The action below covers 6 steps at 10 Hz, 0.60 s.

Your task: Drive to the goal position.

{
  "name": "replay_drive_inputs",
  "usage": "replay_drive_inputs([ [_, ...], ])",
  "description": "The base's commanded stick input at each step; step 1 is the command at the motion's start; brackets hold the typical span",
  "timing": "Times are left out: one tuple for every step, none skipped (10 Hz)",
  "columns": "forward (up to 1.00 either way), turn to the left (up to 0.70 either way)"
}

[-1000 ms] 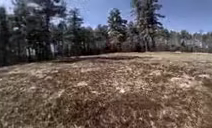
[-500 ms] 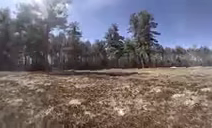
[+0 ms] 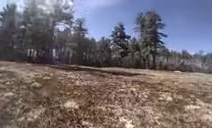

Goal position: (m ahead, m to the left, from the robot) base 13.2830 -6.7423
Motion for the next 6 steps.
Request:
replay_drive_inputs([
  [0.70,0.00],
  [0.70,0.00],
  [0.70,0.00],
  [0.70,0.00],
  [0.70,0.00],
  [0.70,0.00],
])
